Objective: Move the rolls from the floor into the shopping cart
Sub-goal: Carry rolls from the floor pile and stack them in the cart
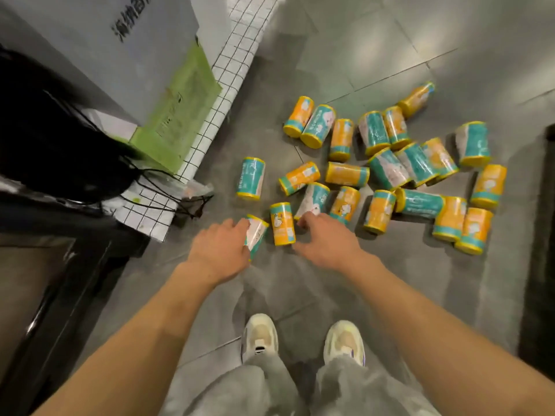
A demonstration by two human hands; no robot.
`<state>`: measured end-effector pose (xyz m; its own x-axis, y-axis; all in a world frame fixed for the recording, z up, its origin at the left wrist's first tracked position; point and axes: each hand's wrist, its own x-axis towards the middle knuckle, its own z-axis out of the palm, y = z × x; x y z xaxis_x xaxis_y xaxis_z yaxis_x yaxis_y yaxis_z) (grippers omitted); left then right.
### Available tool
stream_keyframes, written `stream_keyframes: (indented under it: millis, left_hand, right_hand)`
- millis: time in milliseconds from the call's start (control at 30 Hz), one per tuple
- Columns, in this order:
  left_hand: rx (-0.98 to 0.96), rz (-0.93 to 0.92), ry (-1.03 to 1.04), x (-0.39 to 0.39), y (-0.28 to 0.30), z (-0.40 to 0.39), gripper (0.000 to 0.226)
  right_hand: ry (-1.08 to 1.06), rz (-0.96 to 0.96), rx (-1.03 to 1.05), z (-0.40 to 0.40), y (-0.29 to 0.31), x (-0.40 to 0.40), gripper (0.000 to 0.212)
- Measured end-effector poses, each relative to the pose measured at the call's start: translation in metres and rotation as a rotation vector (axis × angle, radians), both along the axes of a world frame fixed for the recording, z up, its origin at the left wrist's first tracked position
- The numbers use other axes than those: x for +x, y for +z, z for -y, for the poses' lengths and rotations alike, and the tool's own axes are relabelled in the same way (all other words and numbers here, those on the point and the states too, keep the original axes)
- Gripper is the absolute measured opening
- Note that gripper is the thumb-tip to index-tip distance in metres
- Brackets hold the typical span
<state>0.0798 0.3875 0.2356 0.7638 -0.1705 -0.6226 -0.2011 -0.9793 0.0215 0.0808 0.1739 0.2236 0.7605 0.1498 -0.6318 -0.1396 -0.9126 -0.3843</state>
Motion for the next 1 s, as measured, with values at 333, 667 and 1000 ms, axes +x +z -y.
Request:
stream_keyframes:
  millis: [333,667,1000]
  left_hand:
    - [-0.037,0.093,0.079,0.038,-0.209,-0.048,0.047]
    - [-0.094,0.191,0.129,0.055,-0.255,-0.066,0.057]
    - [-0.058,0.145,0.18,0.03,-0.252,-0.082,0.057]
  right_hand:
    - [0.159,0.137,-0.121,-0.033,-0.198,0.07,0.062]
    - [0.006,0.214,-0.247,-0.061,-0.251,0.083,0.055]
    - [-0.153,0.144,-0.312,-0.09,-0.269,0.069,0.103]
